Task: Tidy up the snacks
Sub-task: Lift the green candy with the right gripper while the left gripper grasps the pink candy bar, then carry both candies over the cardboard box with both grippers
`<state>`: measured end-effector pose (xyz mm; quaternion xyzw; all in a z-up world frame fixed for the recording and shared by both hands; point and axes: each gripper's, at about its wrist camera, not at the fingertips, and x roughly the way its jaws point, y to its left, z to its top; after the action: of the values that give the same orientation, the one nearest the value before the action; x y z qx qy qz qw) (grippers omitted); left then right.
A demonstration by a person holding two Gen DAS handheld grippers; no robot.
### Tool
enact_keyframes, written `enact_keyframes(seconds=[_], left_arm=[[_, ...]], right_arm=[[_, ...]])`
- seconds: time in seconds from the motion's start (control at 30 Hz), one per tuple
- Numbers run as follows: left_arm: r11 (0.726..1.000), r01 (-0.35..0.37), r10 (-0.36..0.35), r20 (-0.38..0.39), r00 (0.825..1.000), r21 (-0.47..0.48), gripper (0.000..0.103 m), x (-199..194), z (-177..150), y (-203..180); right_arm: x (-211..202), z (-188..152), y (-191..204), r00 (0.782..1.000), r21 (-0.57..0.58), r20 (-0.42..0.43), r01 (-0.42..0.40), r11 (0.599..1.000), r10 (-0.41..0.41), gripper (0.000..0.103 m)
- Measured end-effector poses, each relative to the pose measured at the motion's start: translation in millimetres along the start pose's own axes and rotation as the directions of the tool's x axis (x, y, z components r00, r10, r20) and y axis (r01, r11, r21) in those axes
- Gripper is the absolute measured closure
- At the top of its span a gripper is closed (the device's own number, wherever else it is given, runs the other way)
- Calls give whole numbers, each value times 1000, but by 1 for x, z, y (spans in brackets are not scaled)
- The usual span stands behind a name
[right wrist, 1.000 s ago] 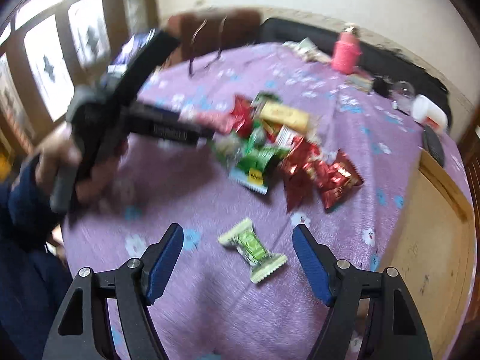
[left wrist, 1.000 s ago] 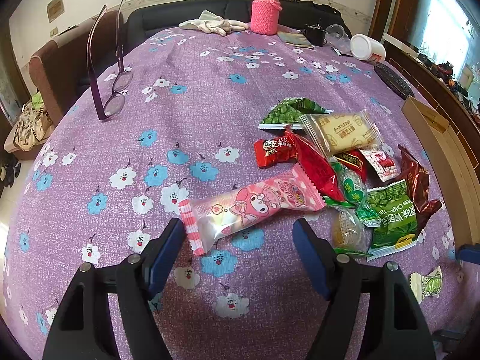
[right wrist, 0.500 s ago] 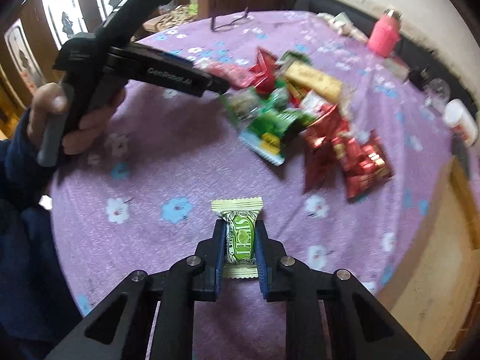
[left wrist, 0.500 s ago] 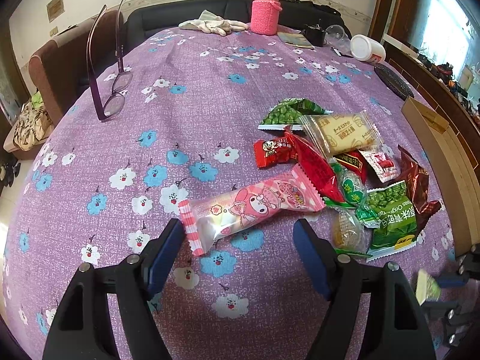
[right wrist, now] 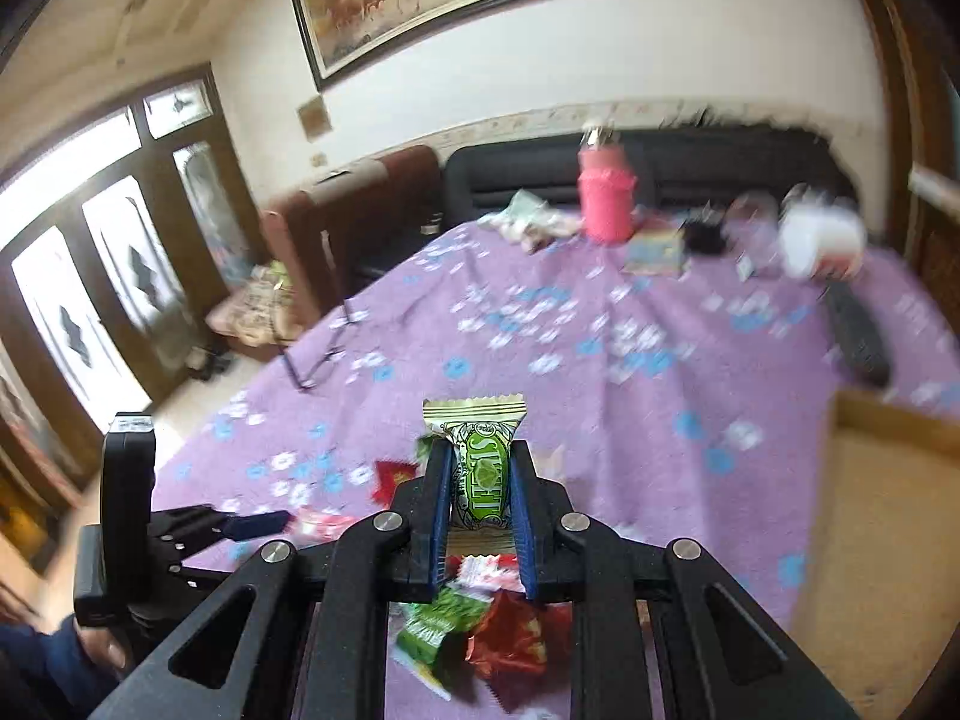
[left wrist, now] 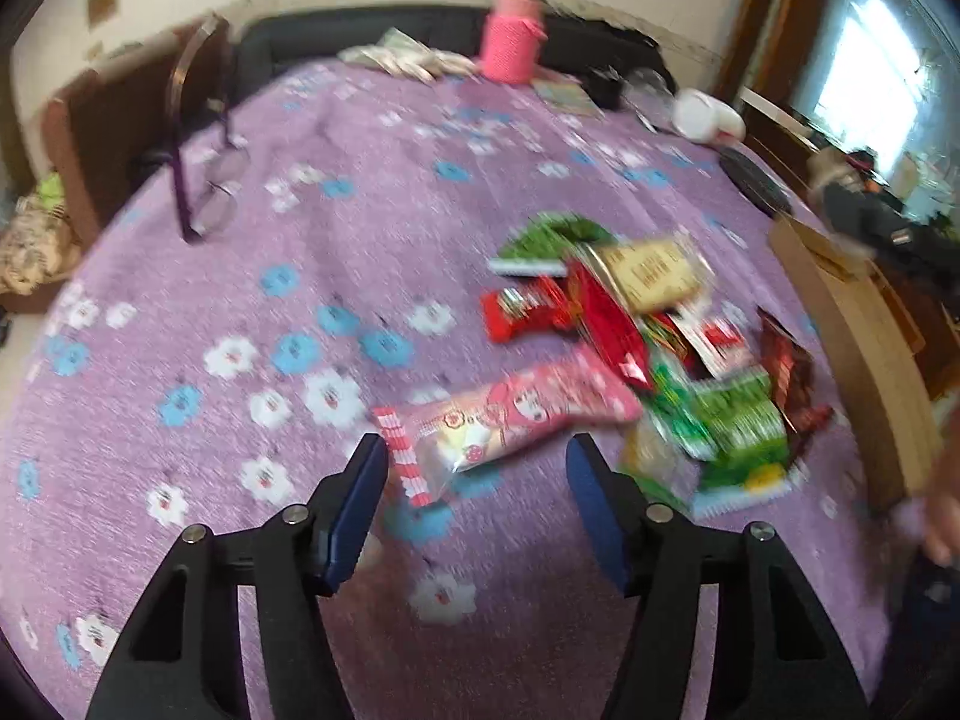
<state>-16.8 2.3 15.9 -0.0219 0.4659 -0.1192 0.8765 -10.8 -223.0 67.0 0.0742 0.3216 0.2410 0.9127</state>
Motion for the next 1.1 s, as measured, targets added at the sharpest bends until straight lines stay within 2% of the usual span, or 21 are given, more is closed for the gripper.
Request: enact_keyframes(seconds=[0.07, 0.1, 0.17, 0.23, 0.27, 0.33, 0.43, 0.47, 0.53, 0.57, 0.67, 0.73, 0.8, 0.87, 1.0, 1.1], left_arm=[[999, 42, -41, -19, 999, 33, 42, -8, -3, -2], [997, 41, -40, -16, 999, 65, 41, -14, -4, -4], [991, 6, -6, 0, 1000, 137, 38, -25, -3, -10], [980, -35, 29, 32, 999, 198, 31, -33, 2, -15], [972, -60, 51, 42, 998, 228, 26, -34, 4, -18], [948, -110, 104, 39, 994, 298, 25, -31, 10, -26], [908, -120, 119, 27, 993, 402, 25, -21, 12, -34], [895, -143, 145, 28, 989, 423, 25, -14, 14, -34], [881, -135, 152, -2, 988, 454, 25, -2, 15, -33], [883, -127, 152, -19, 988, 451, 25, 4, 17, -32], [902, -95, 139, -75, 987, 422, 34, 19, 19, -25], [917, -75, 111, -71, 991, 392, 43, 19, 20, -23], [934, -53, 84, -73, 994, 353, 63, 20, 20, -24], [943, -36, 64, -75, 995, 329, 78, 20, 18, -29], [944, -103, 124, -45, 991, 312, 80, 18, 11, -41], [965, -66, 82, -55, 995, 252, 81, 13, 9, -38]], right_arm=[[4, -7, -12, 1000, 29, -15, -19, 999, 20, 83], [6, -7, -19, 999, 46, -21, -31, 998, 32, 83], [1, -10, -24, 999, 54, -20, -29, 998, 30, 83], [-7, -11, -28, 999, 73, 3, -44, 996, 44, 83], [-10, -11, -26, 998, 78, 17, -61, 995, 60, 83], [-14, -11, -23, 997, 69, 30, -75, 995, 73, 83], [-17, -13, -21, 996, 65, 31, -81, 995, 80, 83], [-17, -13, -21, 996, 69, 32, -88, 994, 86, 83], [-19, -11, -23, 995, 74, 40, -90, 993, 87, 83], [-20, -9, -24, 995, 80, 44, -93, 992, 90, 83], [-23, -8, -29, 995, 100, 52, -89, 991, 84, 83], [-23, -7, -33, 995, 113, 53, -85, 990, 79, 83], [-23, -7, -35, 996, 122, 54, -76, 990, 70, 83], [-24, -6, -37, 996, 131, 57, -69, 989, 62, 83], [-25, -6, -45, 998, 161, 58, -36, 986, 27, 83], [-26, -5, -56, 998, 202, 59, -15, 979, 3, 83]])
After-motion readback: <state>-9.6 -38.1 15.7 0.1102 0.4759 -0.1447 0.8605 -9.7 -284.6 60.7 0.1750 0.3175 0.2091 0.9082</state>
